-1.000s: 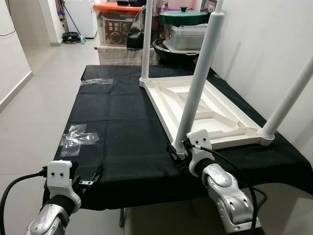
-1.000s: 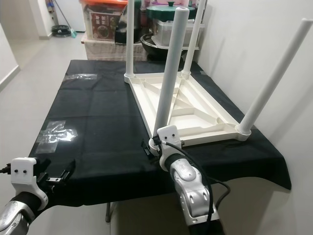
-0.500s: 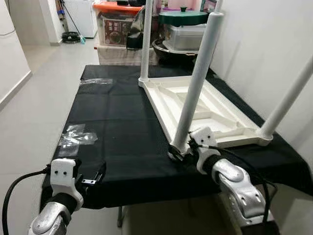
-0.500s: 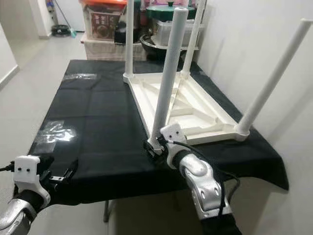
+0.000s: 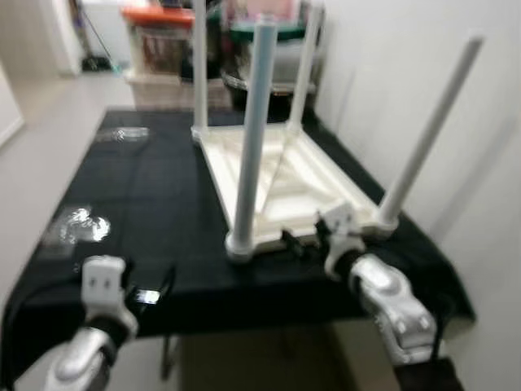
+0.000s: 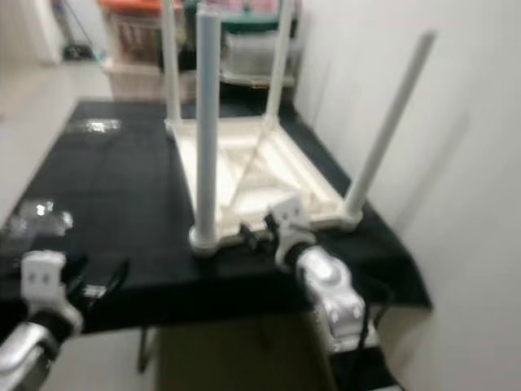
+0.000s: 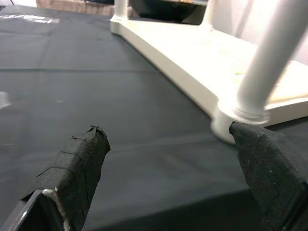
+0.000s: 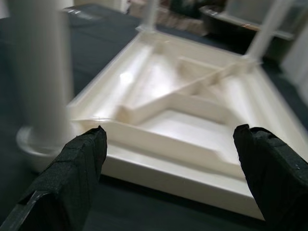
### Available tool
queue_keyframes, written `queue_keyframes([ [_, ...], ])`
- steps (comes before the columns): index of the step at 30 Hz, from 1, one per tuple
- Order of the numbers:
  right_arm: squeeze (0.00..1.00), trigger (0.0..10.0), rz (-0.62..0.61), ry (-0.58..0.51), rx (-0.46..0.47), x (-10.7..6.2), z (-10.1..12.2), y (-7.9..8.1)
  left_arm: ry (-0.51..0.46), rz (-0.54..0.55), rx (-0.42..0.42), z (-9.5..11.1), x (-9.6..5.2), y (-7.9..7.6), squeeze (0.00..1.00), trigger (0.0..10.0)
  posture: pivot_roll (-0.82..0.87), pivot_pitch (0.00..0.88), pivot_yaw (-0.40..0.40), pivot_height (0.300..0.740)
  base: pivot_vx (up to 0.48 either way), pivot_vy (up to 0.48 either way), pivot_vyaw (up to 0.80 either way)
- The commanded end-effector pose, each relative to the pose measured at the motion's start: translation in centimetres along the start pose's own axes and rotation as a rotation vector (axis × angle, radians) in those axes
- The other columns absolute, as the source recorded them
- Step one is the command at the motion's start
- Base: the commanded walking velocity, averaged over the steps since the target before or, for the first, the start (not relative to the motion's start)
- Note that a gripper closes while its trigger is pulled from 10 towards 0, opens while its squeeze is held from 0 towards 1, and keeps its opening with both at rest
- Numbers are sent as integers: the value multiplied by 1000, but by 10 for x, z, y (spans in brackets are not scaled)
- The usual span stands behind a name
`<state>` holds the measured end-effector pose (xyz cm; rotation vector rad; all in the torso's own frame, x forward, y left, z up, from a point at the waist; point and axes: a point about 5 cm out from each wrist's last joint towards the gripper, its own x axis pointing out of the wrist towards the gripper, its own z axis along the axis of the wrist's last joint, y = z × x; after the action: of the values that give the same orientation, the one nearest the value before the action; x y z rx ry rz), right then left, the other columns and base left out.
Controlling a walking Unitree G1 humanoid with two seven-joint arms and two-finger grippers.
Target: Building children table
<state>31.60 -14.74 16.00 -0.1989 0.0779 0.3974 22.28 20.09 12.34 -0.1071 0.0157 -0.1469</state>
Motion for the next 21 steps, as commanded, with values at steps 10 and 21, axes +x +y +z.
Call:
queue_keyframes([
  [10,0,10000,7,-20,6,10,-1,10,-48,41,-14,6,6,2,0,10000,-36,0,-68,740,0,0,0],
  [21,0,10000,-11,-47,67,18,1,17,-79,33,-20,10,10,0,0,10000,-30,0,-70,740,411,0,589],
])
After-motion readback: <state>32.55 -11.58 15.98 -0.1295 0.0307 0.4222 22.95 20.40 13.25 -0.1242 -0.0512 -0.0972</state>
